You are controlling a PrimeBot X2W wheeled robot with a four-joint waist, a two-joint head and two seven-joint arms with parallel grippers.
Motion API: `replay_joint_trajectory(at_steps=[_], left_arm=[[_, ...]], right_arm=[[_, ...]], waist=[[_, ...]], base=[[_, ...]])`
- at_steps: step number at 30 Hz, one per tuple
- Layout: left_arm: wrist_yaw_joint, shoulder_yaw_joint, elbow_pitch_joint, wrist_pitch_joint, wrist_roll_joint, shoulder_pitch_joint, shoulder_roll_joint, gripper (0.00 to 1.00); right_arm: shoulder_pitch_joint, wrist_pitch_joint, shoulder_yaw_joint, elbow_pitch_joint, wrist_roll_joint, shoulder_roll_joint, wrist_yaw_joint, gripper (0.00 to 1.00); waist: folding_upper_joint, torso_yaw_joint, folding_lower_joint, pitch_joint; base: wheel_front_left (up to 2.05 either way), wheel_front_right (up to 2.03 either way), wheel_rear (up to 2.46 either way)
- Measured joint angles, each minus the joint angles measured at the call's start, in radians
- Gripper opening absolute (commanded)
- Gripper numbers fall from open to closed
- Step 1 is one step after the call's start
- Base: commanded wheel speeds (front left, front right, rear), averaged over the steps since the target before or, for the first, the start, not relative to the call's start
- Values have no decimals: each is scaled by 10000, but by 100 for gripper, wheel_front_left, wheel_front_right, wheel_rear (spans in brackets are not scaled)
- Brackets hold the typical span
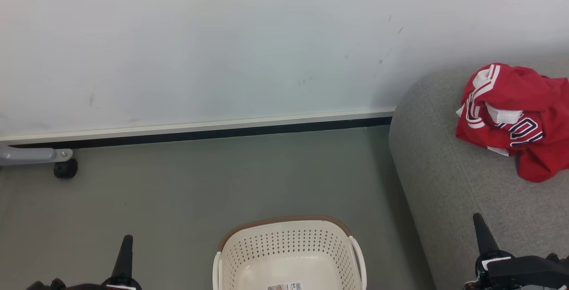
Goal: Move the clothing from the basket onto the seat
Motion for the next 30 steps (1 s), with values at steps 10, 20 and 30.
replay_joint_trajectory(at_steps=[10,20,30], left_arm=[[-201,146,171,372,-1290,-306,-155,0],[-522,337,359,696,-2585,-707,-261,0],[-616,395,447,863,-3143,-902,-357,0]], right_arm=[[-29,320,-531,102,1264,140,236,0],[-73,677,-1066,196,2531,293,481,0],[-223,832,-1281,228,3055,339,612,0]], waist=[[-1,57,0,21],[0,115,0,43],[0,135,0,51]], base=[[0,0,0],[0,0,0],[0,0,0]])
